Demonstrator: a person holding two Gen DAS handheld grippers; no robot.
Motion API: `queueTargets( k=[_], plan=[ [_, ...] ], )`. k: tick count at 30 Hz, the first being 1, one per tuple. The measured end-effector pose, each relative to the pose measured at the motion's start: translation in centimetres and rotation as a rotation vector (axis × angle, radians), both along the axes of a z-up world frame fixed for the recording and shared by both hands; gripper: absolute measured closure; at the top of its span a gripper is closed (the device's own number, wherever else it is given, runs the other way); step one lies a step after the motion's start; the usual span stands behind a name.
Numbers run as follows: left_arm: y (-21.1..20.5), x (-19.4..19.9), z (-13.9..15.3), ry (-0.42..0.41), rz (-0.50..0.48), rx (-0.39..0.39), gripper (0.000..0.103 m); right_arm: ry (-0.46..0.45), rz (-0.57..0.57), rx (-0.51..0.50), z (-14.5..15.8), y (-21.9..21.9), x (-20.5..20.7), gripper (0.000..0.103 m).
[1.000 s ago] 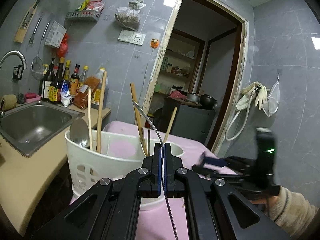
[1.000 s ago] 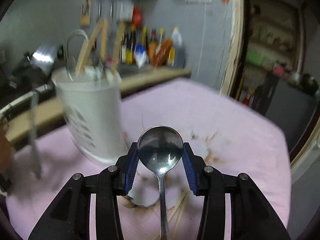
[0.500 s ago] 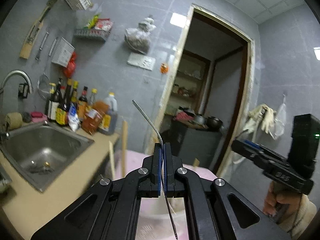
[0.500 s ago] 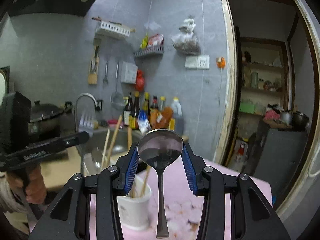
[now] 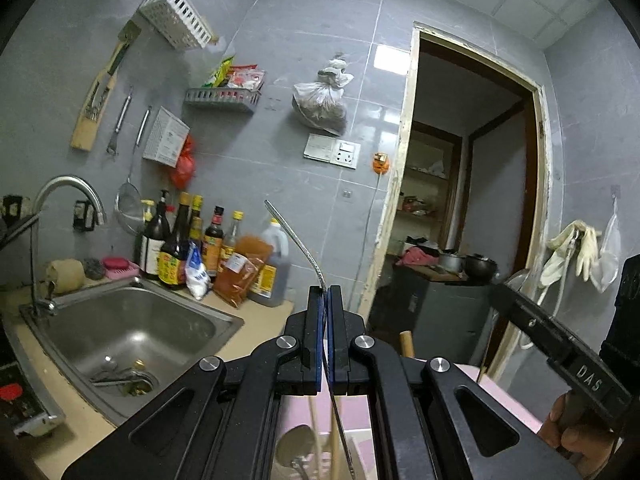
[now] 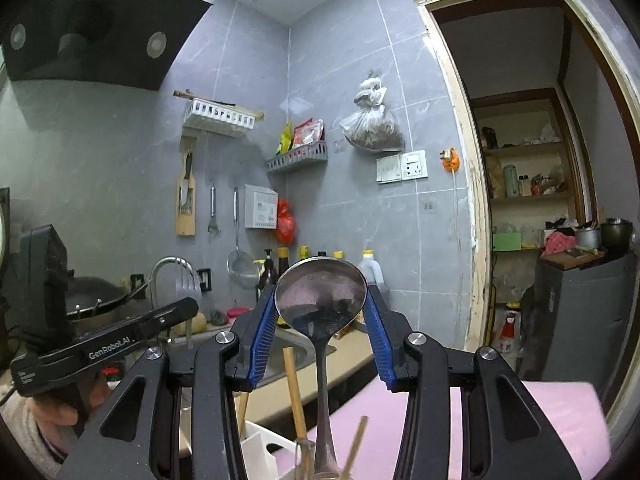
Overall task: Organize utensils
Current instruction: 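Lower the fork and spoon into the white caddy and open both tools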
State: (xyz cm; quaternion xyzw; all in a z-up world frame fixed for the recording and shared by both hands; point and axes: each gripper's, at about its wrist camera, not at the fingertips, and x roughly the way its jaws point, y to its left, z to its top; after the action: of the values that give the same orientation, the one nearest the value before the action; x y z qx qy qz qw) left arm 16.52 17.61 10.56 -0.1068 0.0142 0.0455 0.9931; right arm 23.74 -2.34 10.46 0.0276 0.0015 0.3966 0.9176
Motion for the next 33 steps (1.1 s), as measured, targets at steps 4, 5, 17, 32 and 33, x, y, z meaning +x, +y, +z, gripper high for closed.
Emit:
queueTargets(
  k=[4,5,17,32,33],
  plan=[
    [-1.2,0.2,-1.1,-0.007,0.052,0.074,0.103,0.026,0.001,-0.017,-1.6,0.5,0.5,0.062],
    [-1.5,0.4,-1.5,-0.003,0.053,0.083,0.103,0.031,-0.001,-0.024,-2.0,0.5,0.5,0.062],
    [-4.0,1.6,-6.7,0.133,0.007,0.056,0.103,0.031,-0.023,-0.087,-4.3,-0.9,-0.4,0.061],
    [-3.9,-0.1,-6.0,0.174,-0.089,-0.045,0.092,0.004,-0.021,-0.076,-4.0,-2.7,-1.7,0.049],
    [-4.1,-0.3,-5.7,0.171,-0.095,-0.043,0.087,-0.001,-0.023,-0.074,-3.8,-2.9,-1.8,0.048]
  ],
)
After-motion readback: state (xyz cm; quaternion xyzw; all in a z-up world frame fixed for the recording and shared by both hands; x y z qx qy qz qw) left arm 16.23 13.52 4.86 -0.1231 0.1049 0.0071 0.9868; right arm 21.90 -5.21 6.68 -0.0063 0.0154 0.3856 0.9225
